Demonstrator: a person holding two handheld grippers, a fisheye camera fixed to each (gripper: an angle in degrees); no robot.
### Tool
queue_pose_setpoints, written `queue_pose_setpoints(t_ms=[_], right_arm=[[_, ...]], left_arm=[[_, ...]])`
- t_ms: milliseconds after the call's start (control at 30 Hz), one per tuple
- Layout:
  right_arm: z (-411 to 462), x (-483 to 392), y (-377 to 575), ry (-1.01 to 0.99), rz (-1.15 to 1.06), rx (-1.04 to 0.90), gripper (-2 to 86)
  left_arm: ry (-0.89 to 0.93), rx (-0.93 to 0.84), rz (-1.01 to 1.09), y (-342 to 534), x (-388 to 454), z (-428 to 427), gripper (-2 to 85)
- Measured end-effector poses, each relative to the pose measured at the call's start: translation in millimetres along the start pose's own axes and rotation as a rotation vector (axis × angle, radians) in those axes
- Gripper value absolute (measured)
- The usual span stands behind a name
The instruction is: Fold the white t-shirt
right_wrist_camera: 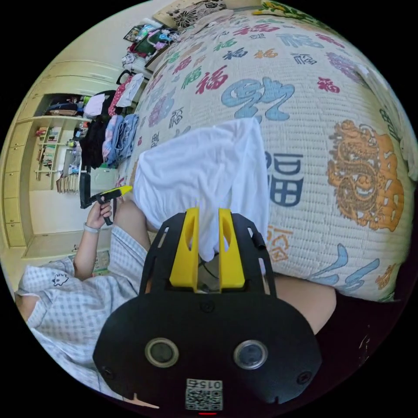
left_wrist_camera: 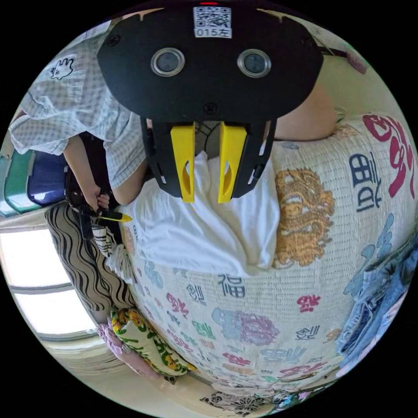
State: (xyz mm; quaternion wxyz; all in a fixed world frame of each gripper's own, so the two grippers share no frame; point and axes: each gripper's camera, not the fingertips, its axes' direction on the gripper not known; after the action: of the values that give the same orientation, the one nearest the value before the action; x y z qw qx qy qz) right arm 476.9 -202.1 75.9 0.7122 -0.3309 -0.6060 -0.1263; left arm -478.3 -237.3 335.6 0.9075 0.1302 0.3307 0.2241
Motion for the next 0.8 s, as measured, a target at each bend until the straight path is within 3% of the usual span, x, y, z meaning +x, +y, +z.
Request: queue_pose_setpoints(t_ms=[133,400,633,800], right_arm=[[22,-8,10,0.088,0.015,-0.045,6.3],[0,-11,27,0.098,0.001,-0.004,0.4],[-3,-2,31,0.137,-0.012,-0.080,4.5],[-54,21,12,0.054,0.042,0.101,9.6]], left_arm=[[0.020,-0.152,0.004,9,1,53,8.6],[-0.098,-0.137,0.055,6,21,50,0.6],[-0.157,-0.231,0.041,2,22,54,5.3],[-0.104,0.012,-0.017,-12,-2,-18,9.9]])
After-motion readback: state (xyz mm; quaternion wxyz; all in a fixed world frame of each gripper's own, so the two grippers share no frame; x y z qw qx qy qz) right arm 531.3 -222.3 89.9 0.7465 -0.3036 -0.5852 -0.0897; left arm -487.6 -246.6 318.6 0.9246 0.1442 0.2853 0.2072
